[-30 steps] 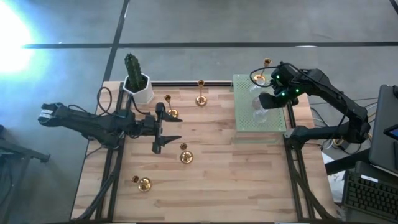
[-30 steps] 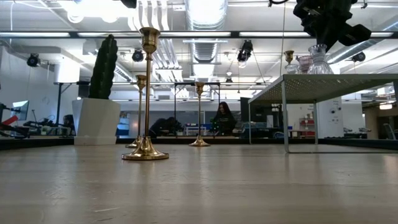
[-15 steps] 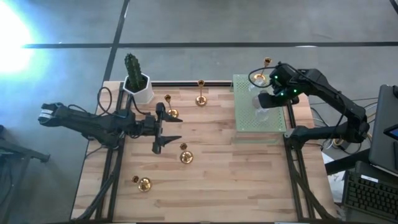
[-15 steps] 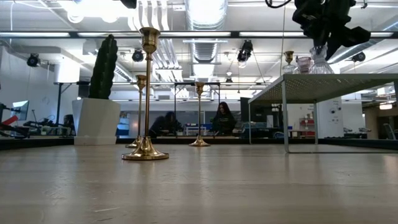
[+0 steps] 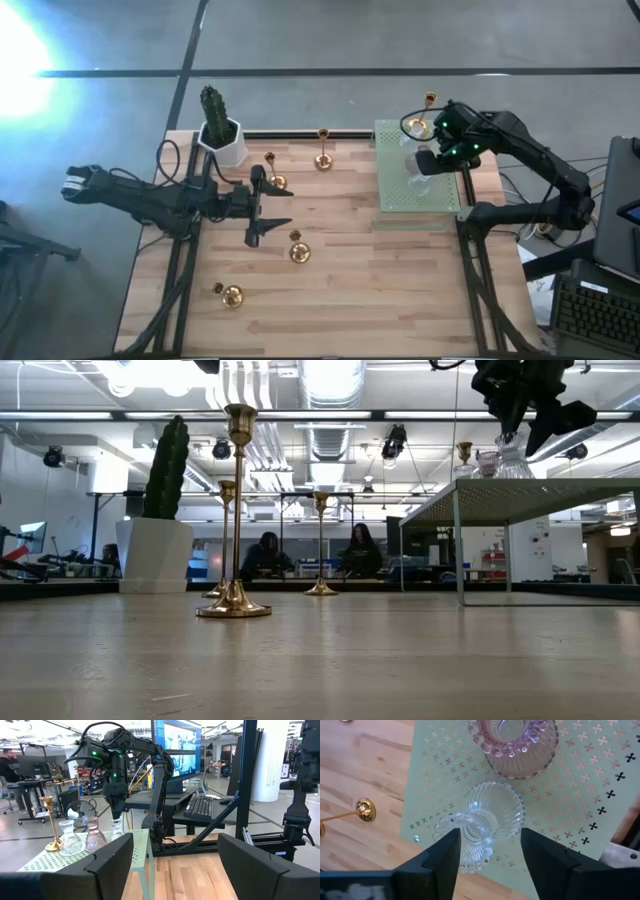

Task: Pick & Place candle stick holders
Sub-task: Put the transparent glass candle holder on the shelf, then put the gold candle holder on the shelf

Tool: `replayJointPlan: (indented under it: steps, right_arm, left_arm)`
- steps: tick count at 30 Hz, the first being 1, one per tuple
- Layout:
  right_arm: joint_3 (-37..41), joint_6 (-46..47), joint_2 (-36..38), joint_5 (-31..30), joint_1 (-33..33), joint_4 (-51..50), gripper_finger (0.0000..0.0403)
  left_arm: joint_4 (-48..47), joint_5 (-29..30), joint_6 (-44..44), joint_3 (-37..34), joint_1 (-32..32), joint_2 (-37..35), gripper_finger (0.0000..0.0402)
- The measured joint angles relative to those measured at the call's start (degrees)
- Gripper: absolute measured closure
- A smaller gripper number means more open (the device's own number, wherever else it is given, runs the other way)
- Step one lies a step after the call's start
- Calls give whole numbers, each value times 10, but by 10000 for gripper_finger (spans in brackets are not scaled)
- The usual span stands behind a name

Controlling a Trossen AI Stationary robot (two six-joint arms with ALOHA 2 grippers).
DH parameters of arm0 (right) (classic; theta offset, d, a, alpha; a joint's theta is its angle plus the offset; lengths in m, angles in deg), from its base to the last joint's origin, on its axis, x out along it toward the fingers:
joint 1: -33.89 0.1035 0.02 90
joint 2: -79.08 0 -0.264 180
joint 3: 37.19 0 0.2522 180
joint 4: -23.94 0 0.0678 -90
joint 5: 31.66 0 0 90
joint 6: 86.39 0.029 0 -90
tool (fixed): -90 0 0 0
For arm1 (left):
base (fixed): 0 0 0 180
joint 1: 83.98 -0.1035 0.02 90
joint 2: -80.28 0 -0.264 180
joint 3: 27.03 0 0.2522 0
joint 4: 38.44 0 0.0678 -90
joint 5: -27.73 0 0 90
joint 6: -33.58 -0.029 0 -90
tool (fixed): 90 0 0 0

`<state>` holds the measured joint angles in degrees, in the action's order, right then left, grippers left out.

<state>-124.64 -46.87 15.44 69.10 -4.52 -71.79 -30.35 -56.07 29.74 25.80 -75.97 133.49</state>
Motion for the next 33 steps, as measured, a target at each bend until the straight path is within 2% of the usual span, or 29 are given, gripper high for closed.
replayJointPlan:
  steps: [10, 19, 25, 30, 33]
  right_arm:
    - [-36, 2, 21, 3, 0, -4, 200]
    - [-117, 4, 36, 21, 31, -3, 200]
    - [-175, 8, 40, 3, 128, 18, 201]
    - [-190, 24, 40, -60, 246, 62, 223]
    - [-187, 34, 39, -108, 326, 80, 240]
  left_arm:
    - [0, 0, 0, 0, 0, 0, 110]
    - [0, 1, 0, 0, 0, 1, 110]
    - [2, 22, 0, 0, 0, 2, 110]
    - [-14, 33, 26, 1, 0, 2, 110]
    - [-31, 0, 43, 1, 0, 1, 110]
